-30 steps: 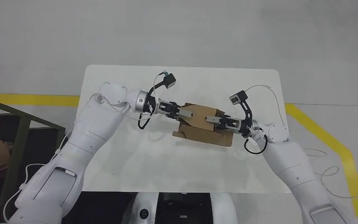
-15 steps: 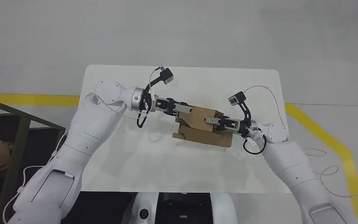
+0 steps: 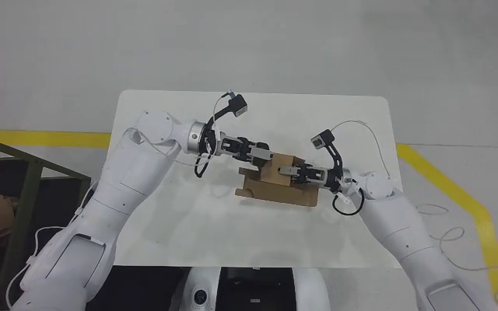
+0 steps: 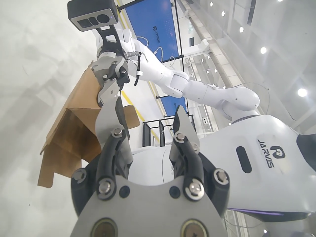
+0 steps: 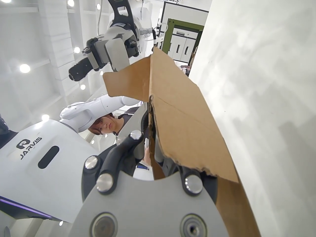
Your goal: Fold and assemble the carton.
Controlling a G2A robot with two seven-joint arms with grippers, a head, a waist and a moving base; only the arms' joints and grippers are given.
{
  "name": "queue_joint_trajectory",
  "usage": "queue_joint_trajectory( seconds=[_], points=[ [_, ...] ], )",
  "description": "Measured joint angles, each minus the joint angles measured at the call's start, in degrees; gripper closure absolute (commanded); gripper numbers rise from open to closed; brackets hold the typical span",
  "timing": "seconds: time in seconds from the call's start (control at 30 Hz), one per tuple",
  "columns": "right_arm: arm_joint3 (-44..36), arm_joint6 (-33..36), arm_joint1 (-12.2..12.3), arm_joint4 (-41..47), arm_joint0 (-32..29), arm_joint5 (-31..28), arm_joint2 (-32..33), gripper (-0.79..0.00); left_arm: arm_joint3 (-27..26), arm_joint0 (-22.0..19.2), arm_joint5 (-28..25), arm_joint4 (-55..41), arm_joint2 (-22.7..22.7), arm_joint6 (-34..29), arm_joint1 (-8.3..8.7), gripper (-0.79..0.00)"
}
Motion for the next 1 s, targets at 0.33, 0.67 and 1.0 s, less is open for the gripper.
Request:
queue_joint_trajectory(
  seconds=[0.33,0.67,1.0],
  points=[
    [-0.7,-0.1,-0.2,-0.4,-0.1,-0.1,-0.2,0.000,-1.6,-0.9,0.9,4.3,1.9,0.0,-0.24,-0.419],
    [-1.0,0.0,-0.5,-0.4,0.2,0.0,-0.7,0.000,-3.2,-0.9,2.2,8.0,2.5,0.8,-0.13,-0.363],
    [-0.8,0.0,-0.7,-0.5,0.3,0.0,-0.7,0.000,-4.1,-0.9,2.9,11.3,3.2,1.0,0.03,-0.363]
  ],
)
